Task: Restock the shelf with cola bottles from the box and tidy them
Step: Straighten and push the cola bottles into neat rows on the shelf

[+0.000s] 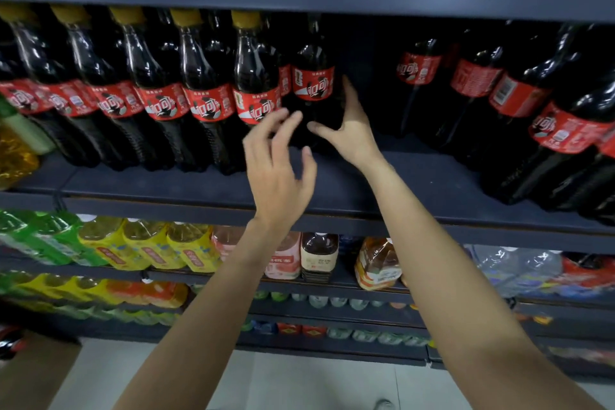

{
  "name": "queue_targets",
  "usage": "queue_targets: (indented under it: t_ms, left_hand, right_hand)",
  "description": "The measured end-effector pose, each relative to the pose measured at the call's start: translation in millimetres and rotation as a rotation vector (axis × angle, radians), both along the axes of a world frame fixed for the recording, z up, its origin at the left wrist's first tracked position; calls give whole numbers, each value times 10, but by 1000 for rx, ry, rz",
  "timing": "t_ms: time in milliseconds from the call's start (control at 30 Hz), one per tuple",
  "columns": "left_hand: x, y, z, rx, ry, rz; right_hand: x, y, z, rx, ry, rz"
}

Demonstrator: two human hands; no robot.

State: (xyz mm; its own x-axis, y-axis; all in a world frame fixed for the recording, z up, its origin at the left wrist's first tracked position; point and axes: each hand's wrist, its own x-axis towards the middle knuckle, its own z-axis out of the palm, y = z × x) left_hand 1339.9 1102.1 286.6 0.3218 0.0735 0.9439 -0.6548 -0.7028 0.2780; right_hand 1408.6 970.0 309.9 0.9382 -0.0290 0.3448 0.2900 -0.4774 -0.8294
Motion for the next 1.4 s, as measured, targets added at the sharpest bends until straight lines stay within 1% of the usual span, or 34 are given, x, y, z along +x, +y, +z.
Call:
queue_targets:
  t_ms: [67, 100, 167, 233, 267, 333, 400, 467, 567, 633, 700, 767, 833, 900, 967, 1033, 1100, 1200, 1300, 1400]
  left_hand:
    - [-39, -174, 53, 44, -20, -208]
    - [-23, -269, 76, 14, 25, -303]
    - [97, -483, 118, -73, 228, -436]
    - [312, -719, 148, -113, 471, -478]
    - [444, -842, 150, -127, 575, -497]
    - [693, -1086, 171, -175, 753, -559]
    - [906, -1317, 220, -195, 871, -625]
    - [1083, -1529, 255, -178, 863, -647]
    - [1246, -1752, 269, -201, 824, -586]
    - [1282, -1803, 241, -218, 802, -525]
    - [1289, -1786, 207, -215, 775, -483]
    - [1244, -1724, 190, -219, 758, -467]
    - [1136, -1632, 172, -231, 743, -459]
    - [955, -1501, 145, -245, 726, -458]
    - [730, -1335, 106, -236, 706, -441]
    - [485, -1156, 76, -254, 702, -431]
    - [259, -970, 58, -311, 704, -439]
    - [59, -718, 17, -385, 696, -393]
    - [-5, -483, -13, -359, 659, -286]
    - [-23, -324, -22, -316, 624, -175]
  right_hand:
    - [-178, -200, 3, -85, -49, -50]
    - [-284, -320, -9, -103, -87, -100]
    - [-503, -570, -59, -79, -195, -283]
    - [-638, -808, -133, -73, -306, -518]
    - [-667, -912, -162, -77, -330, -617]
    - [-668, -1071, -171, -84, -322, -747]
    - [-642, -1165, -122, -118, -300, -819]
    - [-658, -1215, -85, -177, -326, -874]
    - [-825, -1291, -117, -232, -482, -946]
    - [-967, -1374, -179, -228, -573, -1053]
    - [-1052, -1462, -182, -160, -560, -1156]
    - [-1070, -1549, -183, -146, -456, -1213]
    - [-1052, -1607, -178, -166, -348, -1220]
    - [-1014, -1624, -164, -169, -289, -1230]
    - [-992, -1610, -148, -139, -286, -1255]
    - [-1012, -1564, -140, -70, -311, -1235]
    - [-1085, -1479, -151, 6, -347, -1149]
    - [-1210, -1257, -143, 122, -372, -957]
    - [-1203, -1029, -111, 172, -364, -774]
    - [-1037, -863, -74, 200, -302, -600]
